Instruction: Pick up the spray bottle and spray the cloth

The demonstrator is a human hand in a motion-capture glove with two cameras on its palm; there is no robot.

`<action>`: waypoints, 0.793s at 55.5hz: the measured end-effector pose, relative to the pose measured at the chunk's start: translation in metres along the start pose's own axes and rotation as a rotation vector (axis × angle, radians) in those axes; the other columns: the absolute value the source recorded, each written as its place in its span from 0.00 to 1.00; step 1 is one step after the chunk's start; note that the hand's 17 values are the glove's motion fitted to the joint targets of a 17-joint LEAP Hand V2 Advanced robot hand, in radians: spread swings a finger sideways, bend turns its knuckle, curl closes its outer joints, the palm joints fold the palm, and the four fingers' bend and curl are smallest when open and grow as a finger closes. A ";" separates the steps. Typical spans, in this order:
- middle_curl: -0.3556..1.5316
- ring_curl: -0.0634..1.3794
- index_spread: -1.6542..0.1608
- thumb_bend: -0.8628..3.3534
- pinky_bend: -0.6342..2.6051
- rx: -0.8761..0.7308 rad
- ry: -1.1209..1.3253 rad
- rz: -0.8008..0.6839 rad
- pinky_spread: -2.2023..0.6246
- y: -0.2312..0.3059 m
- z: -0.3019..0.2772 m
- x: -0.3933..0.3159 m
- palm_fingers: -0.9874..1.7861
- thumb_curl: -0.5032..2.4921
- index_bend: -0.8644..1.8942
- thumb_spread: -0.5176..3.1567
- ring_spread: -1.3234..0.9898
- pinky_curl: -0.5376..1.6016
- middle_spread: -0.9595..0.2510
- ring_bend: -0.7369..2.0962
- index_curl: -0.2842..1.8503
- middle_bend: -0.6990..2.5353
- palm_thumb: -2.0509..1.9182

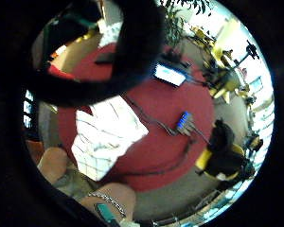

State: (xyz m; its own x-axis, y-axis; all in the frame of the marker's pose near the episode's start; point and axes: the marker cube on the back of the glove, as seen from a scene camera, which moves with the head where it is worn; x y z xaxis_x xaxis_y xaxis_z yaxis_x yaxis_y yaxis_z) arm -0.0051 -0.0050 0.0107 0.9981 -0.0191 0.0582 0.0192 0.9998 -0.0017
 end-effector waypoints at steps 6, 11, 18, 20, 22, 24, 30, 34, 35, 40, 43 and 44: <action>0.27 0.17 0.75 0.27 0.30 0.003 -0.252 -0.017 0.83 -0.014 0.039 -0.012 0.61 0.22 0.36 0.32 0.56 0.32 0.79 0.41 0.19 0.31 0.65; 0.29 0.20 0.73 0.27 0.31 -0.001 -0.595 0.036 0.83 -0.029 0.079 -0.022 0.60 0.23 0.35 0.36 0.56 0.35 0.79 0.42 0.20 0.31 0.66; 0.31 0.24 0.73 0.26 0.32 -0.092 -0.698 0.083 0.83 -0.035 0.132 -0.019 0.56 0.25 0.35 0.39 0.55 0.37 0.81 0.43 0.21 0.29 0.68; 0.32 0.24 0.73 0.25 0.31 -0.102 -0.682 0.092 0.84 -0.035 0.146 -0.020 0.56 0.25 0.35 0.39 0.55 0.37 0.81 0.43 0.21 0.29 0.68; 0.32 0.25 0.73 0.25 0.31 -0.099 -0.669 0.100 0.84 -0.034 0.157 -0.021 0.56 0.25 0.35 0.39 0.55 0.37 0.81 0.44 0.21 0.29 0.69; 0.33 0.25 0.73 0.25 0.31 -0.091 -0.653 0.105 0.84 -0.035 0.166 -0.021 0.55 0.26 0.35 0.39 0.55 0.37 0.81 0.43 0.21 0.30 0.70; 0.34 0.25 0.72 0.26 0.30 -0.072 -0.564 0.114 0.84 -0.033 0.184 -0.020 0.56 0.27 0.36 0.40 0.54 0.38 0.79 0.42 0.22 0.31 0.73; 0.35 0.25 0.72 0.26 0.30 -0.031 -0.563 0.117 0.85 -0.030 0.186 -0.023 0.56 0.28 0.36 0.41 0.54 0.38 0.78 0.41 0.23 0.31 0.75; 0.35 0.25 0.73 0.26 0.30 -0.014 -0.566 0.119 0.85 -0.028 0.186 -0.024 0.57 0.28 0.37 0.41 0.54 0.38 0.78 0.41 0.23 0.31 0.75; 0.36 0.24 0.74 0.27 0.30 0.081 -0.567 0.119 0.85 -0.009 0.181 -0.034 0.58 0.29 0.37 0.43 0.54 0.39 0.77 0.39 0.24 0.30 0.77; 0.37 0.25 0.74 0.27 0.30 0.119 -0.563 0.095 0.85 0.004 0.172 -0.041 0.59 0.29 0.37 0.43 0.54 0.39 0.77 0.38 0.25 0.31 0.78; 0.37 0.24 0.75 0.27 0.30 0.131 -0.563 0.081 0.85 0.009 0.168 -0.043 0.59 0.29 0.37 0.43 0.54 0.39 0.76 0.38 0.25 0.31 0.78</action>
State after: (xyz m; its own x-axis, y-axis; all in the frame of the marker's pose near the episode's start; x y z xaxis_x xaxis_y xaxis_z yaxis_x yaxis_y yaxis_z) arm -0.0577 0.0054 0.1758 0.8106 0.0265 0.5850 -0.0994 0.9907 0.0928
